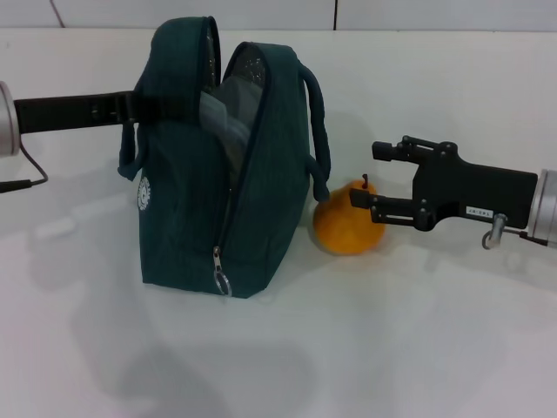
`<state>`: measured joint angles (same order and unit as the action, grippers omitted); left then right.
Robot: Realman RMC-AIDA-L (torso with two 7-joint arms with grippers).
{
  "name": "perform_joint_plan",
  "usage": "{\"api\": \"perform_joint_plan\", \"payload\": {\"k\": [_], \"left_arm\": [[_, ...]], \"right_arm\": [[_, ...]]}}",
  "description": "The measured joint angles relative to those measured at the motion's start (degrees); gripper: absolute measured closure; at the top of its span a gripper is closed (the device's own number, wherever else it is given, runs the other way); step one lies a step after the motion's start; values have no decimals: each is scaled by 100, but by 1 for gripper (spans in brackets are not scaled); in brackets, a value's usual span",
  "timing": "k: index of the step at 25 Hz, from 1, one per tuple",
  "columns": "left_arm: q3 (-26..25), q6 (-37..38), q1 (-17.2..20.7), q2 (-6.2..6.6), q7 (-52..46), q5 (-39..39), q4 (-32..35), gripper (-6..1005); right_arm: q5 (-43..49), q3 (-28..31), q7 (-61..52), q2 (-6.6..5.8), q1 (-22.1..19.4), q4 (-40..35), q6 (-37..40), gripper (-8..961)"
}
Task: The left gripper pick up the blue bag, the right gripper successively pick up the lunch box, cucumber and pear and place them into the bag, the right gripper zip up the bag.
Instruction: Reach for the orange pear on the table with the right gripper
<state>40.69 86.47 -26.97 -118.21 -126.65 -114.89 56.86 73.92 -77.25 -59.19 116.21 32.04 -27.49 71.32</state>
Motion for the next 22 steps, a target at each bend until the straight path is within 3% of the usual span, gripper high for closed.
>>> {"api": "perform_joint_plan", "payload": {"k": [4, 15, 22], "left_arm": [[0, -37, -1, 0, 0, 0, 0, 954], [0, -65, -2, 0, 0, 17, -9, 954], [0, -65, -2, 0, 0, 22, -9, 954]], "right_arm": [[-4, 0, 12, 0, 13, 0, -31, 186], [-161, -341, 119, -3, 74, 10, -213, 534], [-221, -452, 173, -3, 109, -19, -259, 563]]}}
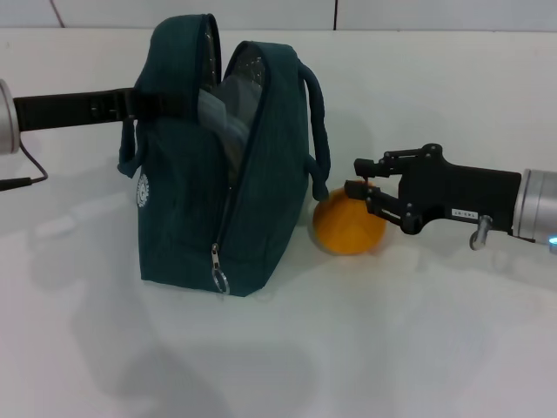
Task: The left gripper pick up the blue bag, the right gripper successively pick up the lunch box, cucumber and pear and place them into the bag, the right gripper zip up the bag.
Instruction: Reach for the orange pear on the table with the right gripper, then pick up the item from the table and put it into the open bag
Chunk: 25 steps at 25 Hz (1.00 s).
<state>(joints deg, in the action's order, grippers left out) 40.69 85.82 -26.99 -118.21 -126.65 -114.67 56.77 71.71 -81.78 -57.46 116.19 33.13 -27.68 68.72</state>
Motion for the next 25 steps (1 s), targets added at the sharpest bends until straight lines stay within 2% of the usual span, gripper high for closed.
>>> {"api": "perform_joint_plan", "payload": {"k": [4, 9, 12, 17, 25], "left_arm": [[0, 1, 0, 0, 0, 4, 0, 954], [0, 4, 22, 0, 0, 13, 0, 954], [0, 8, 26, 0, 0, 17, 0, 954], [0, 50, 45, 0, 0, 56, 0, 954], [0, 264, 67, -5, 30, 190, 0, 954]], "right_arm": [[-80, -8, 118, 0, 6, -13, 0, 580], [-159, -22, 210, 0, -7, 8, 1, 752], [-175, -22, 210, 0, -15, 18, 8, 921], [-327, -13, 210, -11, -73, 16, 91, 926], [-606, 267, 168, -88, -246, -209, 628, 926]]}}
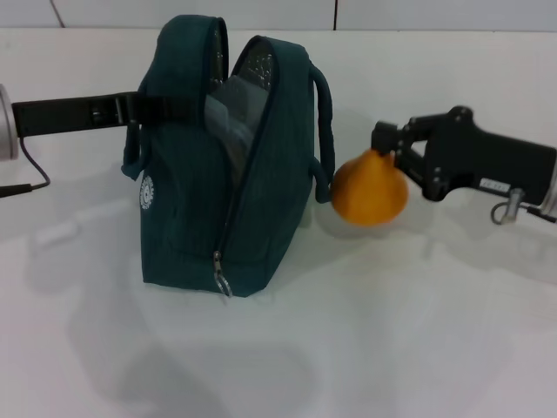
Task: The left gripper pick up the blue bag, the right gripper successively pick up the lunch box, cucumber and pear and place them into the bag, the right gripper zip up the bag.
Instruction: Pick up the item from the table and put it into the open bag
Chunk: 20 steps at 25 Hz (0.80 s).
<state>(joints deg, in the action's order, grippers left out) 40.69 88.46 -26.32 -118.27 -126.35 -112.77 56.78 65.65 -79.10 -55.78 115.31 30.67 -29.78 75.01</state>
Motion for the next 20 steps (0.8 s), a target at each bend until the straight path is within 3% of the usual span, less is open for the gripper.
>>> {"api": "perform_joint_plan", "payload": {"k": [10, 20], "left_arm": [[2, 295, 4, -38, 81, 294, 13, 954], [49, 394, -28, -82, 84, 443, 25, 954]], "right_arm": [[-25, 1030, -158, -3, -59, -356, 1389, 925], [-512, 1007, -162, 52, 291, -563, 1646, 924]]}}
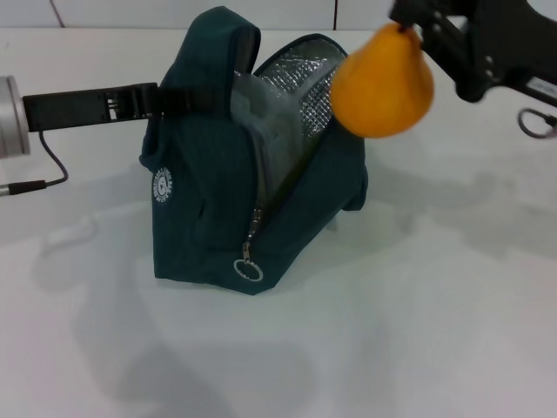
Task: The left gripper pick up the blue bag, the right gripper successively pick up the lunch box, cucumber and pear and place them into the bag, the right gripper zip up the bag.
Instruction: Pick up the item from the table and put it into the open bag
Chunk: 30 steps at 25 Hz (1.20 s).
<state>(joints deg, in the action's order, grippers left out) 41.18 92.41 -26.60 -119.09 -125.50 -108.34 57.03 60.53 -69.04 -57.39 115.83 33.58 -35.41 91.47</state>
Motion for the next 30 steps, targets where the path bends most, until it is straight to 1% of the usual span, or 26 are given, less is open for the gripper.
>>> {"api": "perform_joint_plan", "payload": {"k": [5, 12, 17, 26, 30], "left_arm": [[3, 18, -40, -11, 0, 3, -6, 954], [4, 18, -94, -9, 0, 12, -16, 954], [7, 17, -106, -9, 36, 146, -14, 955], [-5, 14, -112, 4, 53, 162, -22, 955], [-14, 9, -93, 0, 53, 164, -25, 954]], "right_arm": [[-48, -110, 0, 29, 353, 110, -75, 924], [-363, -712, 75, 38, 641, 186, -582, 925], [-383, -929, 80, 36, 699, 202, -813, 926], [-455, -1644, 171, 36, 687, 214, -1431, 925], [-455, -1775, 207, 36, 672, 263, -1554, 924]]}}
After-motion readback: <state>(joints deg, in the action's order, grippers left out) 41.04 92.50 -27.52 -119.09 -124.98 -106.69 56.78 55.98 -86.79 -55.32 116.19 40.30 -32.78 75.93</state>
